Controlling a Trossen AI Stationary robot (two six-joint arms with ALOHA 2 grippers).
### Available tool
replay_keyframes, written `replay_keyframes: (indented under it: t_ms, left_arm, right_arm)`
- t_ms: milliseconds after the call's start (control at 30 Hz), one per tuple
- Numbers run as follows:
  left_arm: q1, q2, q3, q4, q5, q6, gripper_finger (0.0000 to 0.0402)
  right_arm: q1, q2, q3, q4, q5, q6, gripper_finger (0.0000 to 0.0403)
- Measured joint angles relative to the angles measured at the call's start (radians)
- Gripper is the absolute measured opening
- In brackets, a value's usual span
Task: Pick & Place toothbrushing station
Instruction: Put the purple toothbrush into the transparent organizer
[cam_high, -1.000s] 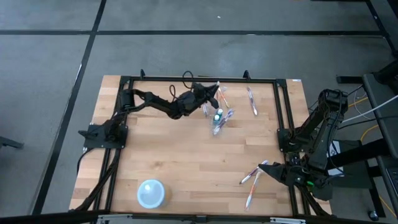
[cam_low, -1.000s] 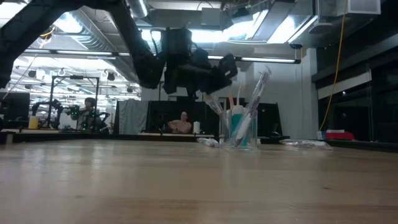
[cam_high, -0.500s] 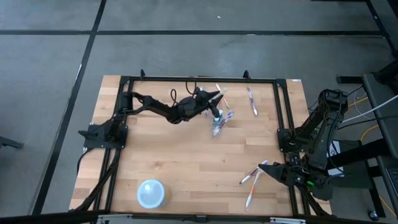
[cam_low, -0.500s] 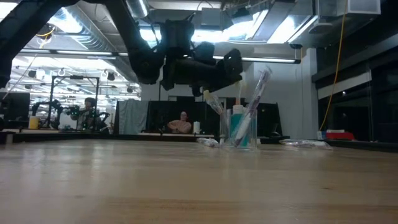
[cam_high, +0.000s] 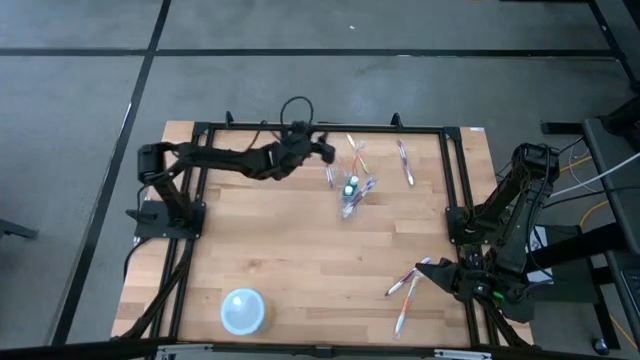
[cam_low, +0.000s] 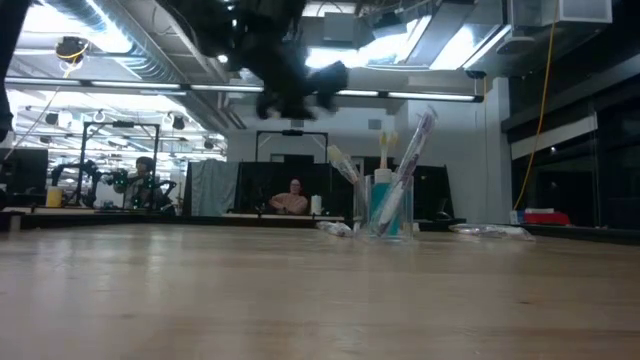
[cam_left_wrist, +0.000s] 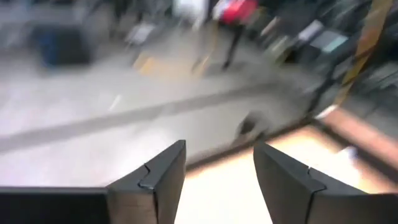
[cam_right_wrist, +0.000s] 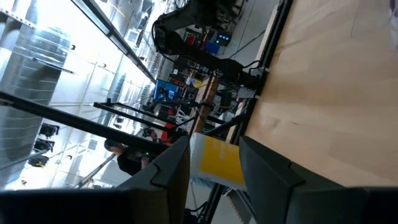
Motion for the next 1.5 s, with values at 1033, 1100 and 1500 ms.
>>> replay_keyframes:
  t_ms: [1033,1100,1500]
  left_arm:
    - [0.307,0.325,0.003,-0.016,0.745,-0.711,0.0144]
    - [0.301,0.325,0.008,-0.014,0.719,-0.710,0.0144]
    - [0.283,0.325,0.008,-0.027,0.723,-0.771,0.0144]
  right_arm:
    - [-0.020,0.000,0.010,-0.023,0.000,-0.077,0.0142]
    - [-0.020,0.000,0.010,-0.023,0.000,-0.077,0.0142]
    - [-0.020,0.000,0.011,-0.023,0.000,-0.072,0.0142]
